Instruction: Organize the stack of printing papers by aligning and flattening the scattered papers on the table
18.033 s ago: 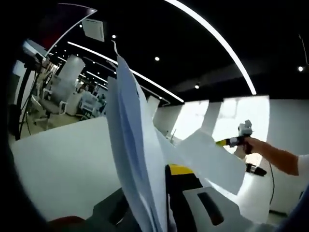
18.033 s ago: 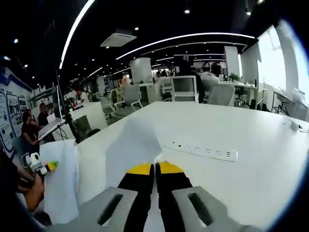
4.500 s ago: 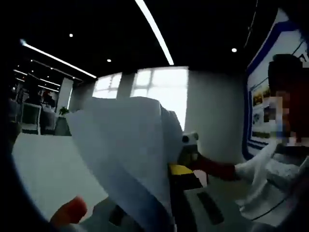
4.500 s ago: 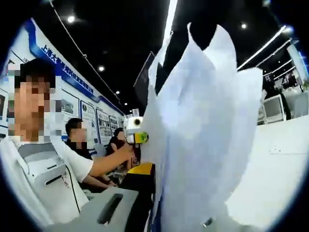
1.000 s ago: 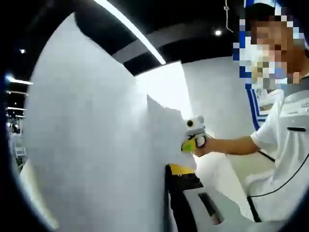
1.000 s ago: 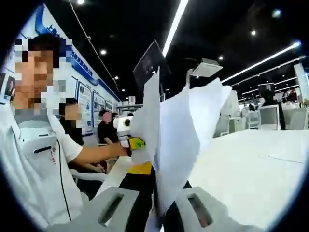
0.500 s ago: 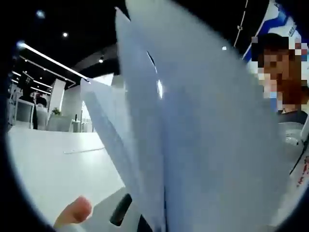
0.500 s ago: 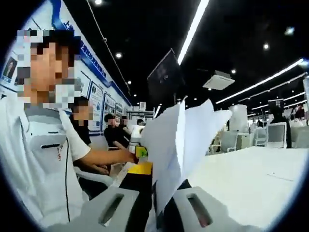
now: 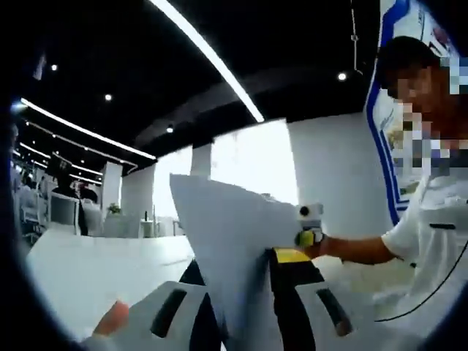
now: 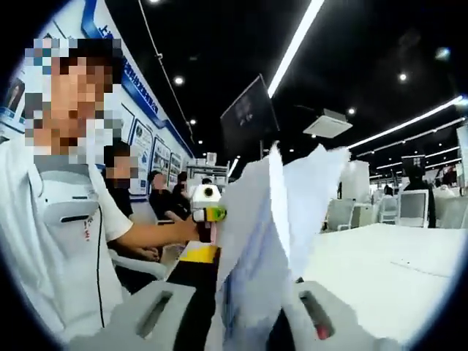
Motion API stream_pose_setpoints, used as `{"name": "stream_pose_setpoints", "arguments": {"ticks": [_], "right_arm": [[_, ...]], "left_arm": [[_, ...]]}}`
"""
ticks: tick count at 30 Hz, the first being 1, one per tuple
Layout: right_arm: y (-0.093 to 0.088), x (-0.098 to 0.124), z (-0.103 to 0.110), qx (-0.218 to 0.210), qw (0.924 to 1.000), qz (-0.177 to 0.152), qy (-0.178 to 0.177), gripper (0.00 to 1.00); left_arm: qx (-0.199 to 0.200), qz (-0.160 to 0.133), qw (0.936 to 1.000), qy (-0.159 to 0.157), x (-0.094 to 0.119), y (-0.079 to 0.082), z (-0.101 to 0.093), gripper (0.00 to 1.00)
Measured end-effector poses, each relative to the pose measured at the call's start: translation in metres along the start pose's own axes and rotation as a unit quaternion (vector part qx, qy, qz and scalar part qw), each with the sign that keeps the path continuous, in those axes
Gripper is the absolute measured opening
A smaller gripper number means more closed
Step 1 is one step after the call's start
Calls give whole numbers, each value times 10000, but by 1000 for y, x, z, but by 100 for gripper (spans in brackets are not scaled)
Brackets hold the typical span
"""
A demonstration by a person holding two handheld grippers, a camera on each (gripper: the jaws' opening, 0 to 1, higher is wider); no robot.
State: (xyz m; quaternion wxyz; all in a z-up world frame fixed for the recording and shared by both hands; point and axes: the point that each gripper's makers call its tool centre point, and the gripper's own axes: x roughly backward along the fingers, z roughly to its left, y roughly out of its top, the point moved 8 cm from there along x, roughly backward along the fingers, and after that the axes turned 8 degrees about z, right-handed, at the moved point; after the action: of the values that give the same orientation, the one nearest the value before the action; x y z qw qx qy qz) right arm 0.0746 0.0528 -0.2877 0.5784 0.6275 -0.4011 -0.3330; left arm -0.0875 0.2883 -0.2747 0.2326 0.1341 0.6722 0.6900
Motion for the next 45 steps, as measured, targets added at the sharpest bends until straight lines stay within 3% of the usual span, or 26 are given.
{"name": "stream_pose_setpoints", "arguments": {"ticks": [2, 5, 8, 11, 13, 18, 20, 22, 24, 26, 29, 30, 31, 32, 35, 39, 45], "right_arm": [[-4, -1, 1, 243, 9994, 79, -231, 33], [-7, 0, 0, -53, 9994, 181, -287, 47], [-5, 3, 3, 18, 9995, 170, -263, 45], [-1, 4, 5, 0, 9996, 68, -267, 45], [0, 4, 10, 160, 9994, 5, -310, 44], [-1, 6, 15, 103, 9998, -39, -158, 17], [-2, 6, 18, 7, 10000, -6, 29, 0], [-2, 6, 18, -79, 9998, -64, 165, 0], [-2, 7, 19, 138, 9996, -89, 219, 0], [-2, 9, 20, 71, 9992, -114, 380, 0], [-1, 9, 19, 67, 9989, -117, 439, 0], [-1, 8, 16, 8, 9991, -109, 410, 0], [-2, 7, 14, -149, 9993, -94, 318, 0], [-2, 5, 14, -229, 9991, -111, 337, 2], [-2, 2, 17, -69, 9990, -194, 406, 20], [2, -1, 28, 61, 9980, -122, 618, 18], [2, 1, 31, 202, 9977, -74, 647, 9]], "left_arm": [[-282, 34, 9995, 125, -5, -4, -3, 31], [-413, -19, 9984, 375, -8, -6, 0, 37], [-506, -16, 9977, 457, -11, -7, -3, 42], [-848, -130, 9929, 828, -15, -8, -5, 52], [-875, -169, 9919, 903, -17, -9, -9, 56], [-1155, -117, 9884, 980, -17, -8, -17, 56], [-1085, -51, 9901, 891, -16, -7, -17, 53], [-1043, -36, 9911, 830, -12, -7, -16, 55], [-1059, -3, 9912, 794, -6, -6, -15, 57], [-999, 130, 9921, 753, 3, -8, -8, 67], [-541, 233, 9962, 635, 9, -12, 3, 82], [-371, 233, 9953, 866, 6, -14, 10, 87], [-350, 208, 9954, 868, 0, -16, 9, 92], [-345, 209, 9957, 829, -5, -19, 5, 93], [-542, 140, 9957, 742, -20, -24, -5, 95], [-523, 192, 9956, 758, -37, -29, -3, 95], [-565, 19, 9917, 1155, -40, -29, 3, 97]]}}
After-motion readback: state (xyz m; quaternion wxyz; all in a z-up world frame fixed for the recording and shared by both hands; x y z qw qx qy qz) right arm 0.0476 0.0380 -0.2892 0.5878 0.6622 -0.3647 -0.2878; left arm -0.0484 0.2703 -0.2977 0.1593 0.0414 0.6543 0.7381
